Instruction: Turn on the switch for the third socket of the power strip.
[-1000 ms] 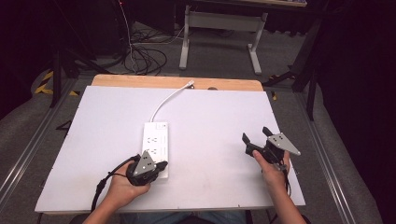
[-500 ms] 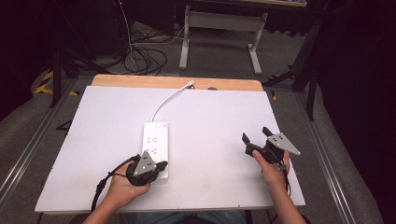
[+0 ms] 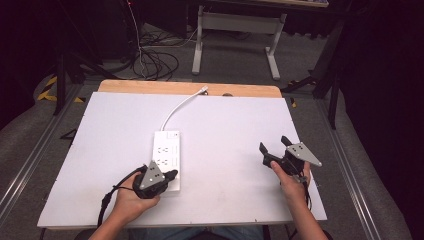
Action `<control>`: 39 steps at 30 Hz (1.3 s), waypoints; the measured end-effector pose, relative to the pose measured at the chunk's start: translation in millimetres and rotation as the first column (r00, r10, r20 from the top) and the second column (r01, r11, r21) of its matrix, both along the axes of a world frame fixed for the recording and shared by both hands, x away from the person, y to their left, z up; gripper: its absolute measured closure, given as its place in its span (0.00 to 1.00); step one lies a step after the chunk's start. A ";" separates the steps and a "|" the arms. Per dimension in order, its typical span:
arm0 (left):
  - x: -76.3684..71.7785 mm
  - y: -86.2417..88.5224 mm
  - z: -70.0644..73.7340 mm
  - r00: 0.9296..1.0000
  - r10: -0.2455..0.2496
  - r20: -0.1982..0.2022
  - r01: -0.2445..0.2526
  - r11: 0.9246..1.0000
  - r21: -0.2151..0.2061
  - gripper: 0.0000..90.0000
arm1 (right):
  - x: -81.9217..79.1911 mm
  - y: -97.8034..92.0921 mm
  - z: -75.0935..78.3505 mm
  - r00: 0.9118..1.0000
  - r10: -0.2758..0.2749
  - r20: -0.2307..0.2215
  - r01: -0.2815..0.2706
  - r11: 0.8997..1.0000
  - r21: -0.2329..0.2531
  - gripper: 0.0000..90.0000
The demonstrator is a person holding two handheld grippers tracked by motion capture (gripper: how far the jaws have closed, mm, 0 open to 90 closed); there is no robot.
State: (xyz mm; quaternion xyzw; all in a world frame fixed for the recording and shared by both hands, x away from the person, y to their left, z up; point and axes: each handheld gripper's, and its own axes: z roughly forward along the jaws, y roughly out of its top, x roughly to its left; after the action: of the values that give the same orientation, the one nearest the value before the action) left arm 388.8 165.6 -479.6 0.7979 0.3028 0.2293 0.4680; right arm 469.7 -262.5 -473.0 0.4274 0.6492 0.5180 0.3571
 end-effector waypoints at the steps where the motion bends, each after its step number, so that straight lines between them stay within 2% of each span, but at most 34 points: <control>1: -0.3 9.4 5.5 0.997 0.057 0.056 -0.053 0.996 -0.065 0.99 | -0.2 0.0 0.0 1.000 -0.001 -0.004 0.001 1.000 0.003 0.15; 2: -1.3 13.2 6.7 0.995 0.080 0.064 -0.075 0.993 -0.089 0.99 | -0.1 -0.3 -0.1 1.000 -0.001 -0.001 0.001 1.000 0.002 0.15; 3: -1.3 13.2 6.7 0.995 0.080 0.064 -0.075 0.993 -0.089 0.99 | -0.2 -0.3 -0.1 1.000 -0.001 -0.002 0.001 1.000 0.001 0.15; 6: -2.4 25.5 9.0 0.984 0.156 0.082 -0.143 0.979 -0.144 0.99 | -1.2 0.1 0.1 1.000 -0.003 -0.002 0.003 1.000 -0.002 0.15; 7: -2.5 33.4 11.2 0.974 0.208 0.089 -0.188 0.963 -0.191 0.99 | -1.6 0.3 0.2 1.000 -0.002 0.000 0.002 1.000 -0.002 0.15; 8: -2.5 33.4 11.2 0.974 0.208 0.089 -0.188 0.963 -0.191 0.99 | -1.8 0.3 0.3 1.000 -0.002 0.002 0.002 1.000 -0.002 0.15; 9: -1.9 40.2 12.9 0.962 0.253 0.101 -0.226 0.947 -0.227 0.99 | -2.0 0.3 0.4 1.000 -0.002 0.002 0.002 1.000 -0.002 0.15; 13: -1.1 48.0 12.7 0.938 0.325 0.117 -0.285 0.920 -0.267 0.96 | -1.3 0.2 -0.2 1.000 -0.006 -0.002 0.006 1.000 -0.003 0.15; 15: -0.7 49.5 12.6 0.931 0.342 0.130 -0.298 0.915 -0.273 0.93 | -1.3 0.3 -0.2 1.000 -0.005 -0.002 0.005 1.000 -0.003 0.15; 16: -0.7 49.5 12.6 0.931 0.342 0.130 -0.298 0.915 -0.273 0.91 | -1.4 0.4 -0.1 1.000 -0.004 -0.003 0.004 1.000 -0.002 0.15; 17: -1.0 49.4 12.9 0.925 0.353 0.140 -0.307 0.912 -0.272 0.89 | -1.3 0.3 -0.1 1.000 -0.004 -0.003 0.004 1.000 -0.003 0.15; 19: -1.1 49.0 13.0 0.922 0.356 0.150 -0.308 0.913 -0.269 0.88 | -1.2 0.1 -0.2 1.000 -0.005 -0.002 0.005 1.000 -0.003 0.15; 20: -1.4 47.7 13.0 0.918 0.363 0.162 -0.315 0.912 -0.261 0.87 | -1.2 0.0 -0.2 1.000 -0.004 -0.001 0.004 1.000 -0.003 0.15; 21: -1.4 47.7 13.0 0.918 0.363 0.162 -0.315 0.912 -0.261 0.86 | -1.2 0.0 -0.2 1.000 -0.004 -0.002 0.004 1.000 -0.002 0.15; 22: -1.4 47.2 13.1 0.914 0.369 0.169 -0.319 0.911 -0.262 0.84 | -1.3 0.0 -0.1 1.000 -0.005 -0.002 0.005 1.000 -0.001 0.15; 23: -1.4 47.0 13.4 0.907 0.382 0.177 -0.330 0.906 -0.264 0.83 | -1.3 0.0 -0.1 1.000 -0.005 -0.001 0.005 1.000 -0.002 0.15; 24: -1.4 47.0 13.4 0.907 0.382 0.177 -0.330 0.906 -0.264 0.82 | -1.3 0.0 -0.1 1.000 -0.004 -0.001 0.004 1.000 -0.002 0.15; 25: -1.4 47.6 14.0 0.900 0.396 0.184 -0.341 0.900 -0.270 0.80 | -1.4 0.0 -0.1 1.000 -0.005 -0.002 0.005 1.000 -0.004 0.15; 26: -1.4 47.6 14.0 0.900 0.396 0.184 -0.341 0.900 -0.270 0.79 | -1.4 0.0 -0.1 1.000 -0.004 -0.002 0.004 1.000 -0.004 0.15; 27: -1.5 48.1 14.2 0.895 0.405 0.186 -0.349 0.897 -0.273 0.78 | -1.4 0.2 -0.1 1.000 -0.005 -0.002 0.005 1.000 -0.002 0.15; 28: -1.7 49.3 15.2 0.885 0.423 0.195 -0.362 0.888 -0.284 0.77 | -1.4 0.3 -0.1 1.000 -0.004 -0.003 0.004 1.000 -0.002 0.15; 29: -1.7 49.3 15.2 0.885 0.423 0.195 -0.362 0.888 -0.284 0.77 | -1.2 0.2 -0.2 1.000 -0.005 -0.003 0.005 1.000 -0.003 0.15; 30: -1.9 49.9 15.8 0.878 0.434 0.201 -0.372 0.884 -0.285 0.77 | -1.2 0.2 -0.2 1.000 -0.005 -0.003 0.005 1.000 -0.003 0.15; 31: -2.1 51.2 16.7 0.869 0.452 0.203 -0.387 0.875 -0.290 0.76 | -1.1 0.3 -0.3 1.000 -0.005 -0.003 0.005 1.000 -0.001 0.15; 32: -2.1 51.2 16.7 0.869 0.452 0.203 -0.387 0.875 -0.290 0.75 | -1.1 0.1 -0.3 1.000 -0.004 -0.003 0.004 1.000 -0.002 0.15; 34: -1.6 52.0 16.8 0.859 0.470 0.205 -0.404 0.866 -0.293 0.74 | -1.0 0.2 -0.3 1.000 -0.005 -0.003 0.005 1.000 -0.001 0.15; 36: -1.3 52.3 16.9 0.857 0.473 0.204 -0.408 0.865 -0.292 0.73 | -1.1 0.3 -0.3 1.000 -0.005 -0.003 0.005 1.000 -0.002 0.15; 39: -1.0 52.0 17.1 0.852 0.483 0.201 -0.417 0.860 -0.295 0.72 | -1.2 0.3 -0.2 1.000 -0.005 -0.003 0.005 1.000 -0.002 0.15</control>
State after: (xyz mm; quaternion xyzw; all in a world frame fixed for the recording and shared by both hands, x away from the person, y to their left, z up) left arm 387.8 217.7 -462.4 0.6028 0.4415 0.4004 0.5305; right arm 468.4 -262.2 -473.2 0.4293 0.6493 0.5158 0.3580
